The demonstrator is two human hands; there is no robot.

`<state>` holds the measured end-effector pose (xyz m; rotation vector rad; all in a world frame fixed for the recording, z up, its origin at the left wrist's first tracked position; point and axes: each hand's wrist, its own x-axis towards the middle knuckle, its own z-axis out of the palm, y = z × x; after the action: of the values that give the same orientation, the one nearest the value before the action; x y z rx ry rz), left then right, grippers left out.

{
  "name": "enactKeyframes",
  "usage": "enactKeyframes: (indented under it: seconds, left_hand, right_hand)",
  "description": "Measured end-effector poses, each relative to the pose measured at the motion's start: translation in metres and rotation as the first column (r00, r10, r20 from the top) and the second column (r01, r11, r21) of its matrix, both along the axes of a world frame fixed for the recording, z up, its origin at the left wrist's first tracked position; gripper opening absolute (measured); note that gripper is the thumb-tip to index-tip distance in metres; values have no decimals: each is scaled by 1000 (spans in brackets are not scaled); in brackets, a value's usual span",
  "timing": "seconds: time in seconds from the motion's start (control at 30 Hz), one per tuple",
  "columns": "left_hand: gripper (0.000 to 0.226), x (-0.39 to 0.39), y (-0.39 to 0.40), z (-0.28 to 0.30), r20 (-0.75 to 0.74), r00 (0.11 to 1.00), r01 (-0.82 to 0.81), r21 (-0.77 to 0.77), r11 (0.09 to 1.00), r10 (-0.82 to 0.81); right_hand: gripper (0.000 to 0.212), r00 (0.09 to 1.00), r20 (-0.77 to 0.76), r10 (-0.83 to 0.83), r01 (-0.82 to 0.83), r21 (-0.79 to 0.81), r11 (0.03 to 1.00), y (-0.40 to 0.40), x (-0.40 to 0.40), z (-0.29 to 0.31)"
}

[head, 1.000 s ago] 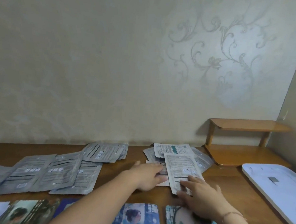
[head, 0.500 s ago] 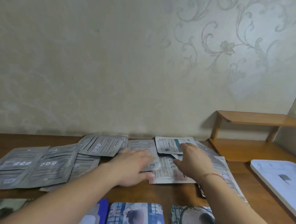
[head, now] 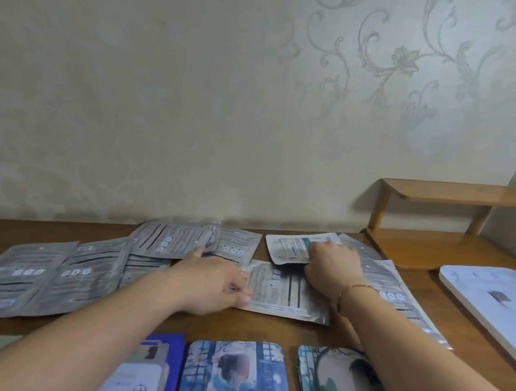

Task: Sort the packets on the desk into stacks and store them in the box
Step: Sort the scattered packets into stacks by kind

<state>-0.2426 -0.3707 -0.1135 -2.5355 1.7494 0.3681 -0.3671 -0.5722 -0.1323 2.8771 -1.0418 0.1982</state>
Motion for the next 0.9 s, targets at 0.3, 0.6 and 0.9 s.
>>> enactKeyframes:
  seconds: [0.3, 0.6, 0.9]
  left_hand:
    - [41, 5, 17, -2, -93, 988, -136, -116, 984, 126]
    - [84, -38, 36, 21, -947, 118, -713, -289, 638, -298]
    - [40, -91, 39, 61, -894, -16, -854, -221, 472, -448]
  right_hand:
    - [16, 990, 127, 67, -84, 132, 988, 20, 6, -1]
    - [14, 471, 856, -213, -606, 490, 627, 83, -50, 69]
    - [21, 538, 775, -332, -657, 632, 411, 132, -113, 76]
